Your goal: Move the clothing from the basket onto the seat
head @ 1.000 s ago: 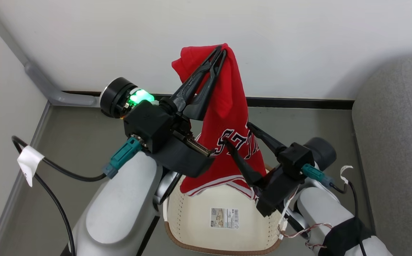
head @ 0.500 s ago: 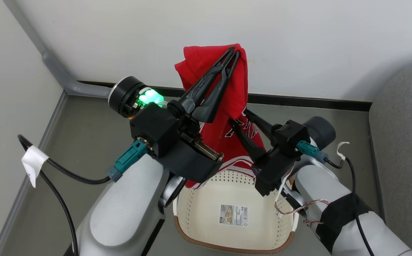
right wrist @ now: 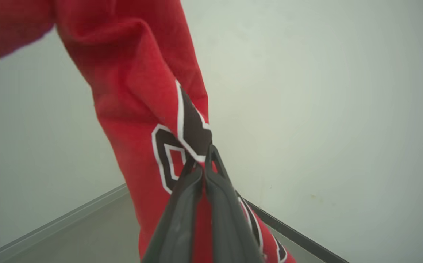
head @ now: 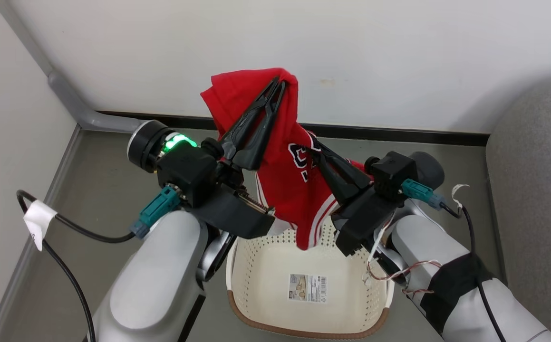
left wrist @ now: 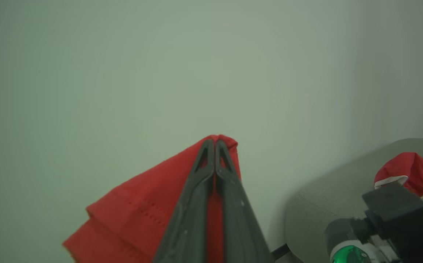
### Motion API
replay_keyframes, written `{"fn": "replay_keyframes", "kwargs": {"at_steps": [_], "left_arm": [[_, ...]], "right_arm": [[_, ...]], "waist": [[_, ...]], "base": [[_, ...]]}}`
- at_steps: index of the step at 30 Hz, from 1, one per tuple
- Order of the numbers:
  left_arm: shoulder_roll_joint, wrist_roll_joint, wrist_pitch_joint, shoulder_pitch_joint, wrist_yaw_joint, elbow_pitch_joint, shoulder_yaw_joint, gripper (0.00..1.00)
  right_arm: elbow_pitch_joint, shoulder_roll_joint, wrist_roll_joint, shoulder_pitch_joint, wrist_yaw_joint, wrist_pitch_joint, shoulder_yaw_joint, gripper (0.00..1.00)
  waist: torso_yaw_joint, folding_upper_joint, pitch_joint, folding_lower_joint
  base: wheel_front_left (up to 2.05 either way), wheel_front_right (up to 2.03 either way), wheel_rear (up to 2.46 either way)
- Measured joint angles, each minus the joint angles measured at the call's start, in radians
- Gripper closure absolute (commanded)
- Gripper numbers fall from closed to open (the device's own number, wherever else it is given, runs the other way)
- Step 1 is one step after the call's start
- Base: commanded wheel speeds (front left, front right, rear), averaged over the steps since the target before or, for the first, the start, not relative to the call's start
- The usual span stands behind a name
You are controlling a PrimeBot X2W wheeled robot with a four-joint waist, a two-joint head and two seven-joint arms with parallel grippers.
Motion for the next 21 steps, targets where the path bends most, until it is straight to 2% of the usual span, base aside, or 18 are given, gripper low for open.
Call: {"fn": "replay_keyframes", "kwargs": {"at_steps": [1, 21], "left_arm": [[0.000, 0.000, 0.000, 0.009, 0.000, 0.007, 0.003, 0.00], [0.012, 0.009, 0.000, 0.148, 0.012, 0.103, 0.061, 0.00]], "right_arm": [[-0.003, 0.000, 0.003, 0.000, 0.000, 0.000, -0.003, 1.00], [-0.029, -0.002, 0.023, 0.012, 0.000, 0.000, -0.100, 1.00]], "waist": [[-0.004, 0.0000, -0.002, 0.0000], [-0.085, -0.0002, -0.038, -0.0001]], "base": [[0.00, 0.00, 0.00], [0.00, 0.00, 0.00]]}}
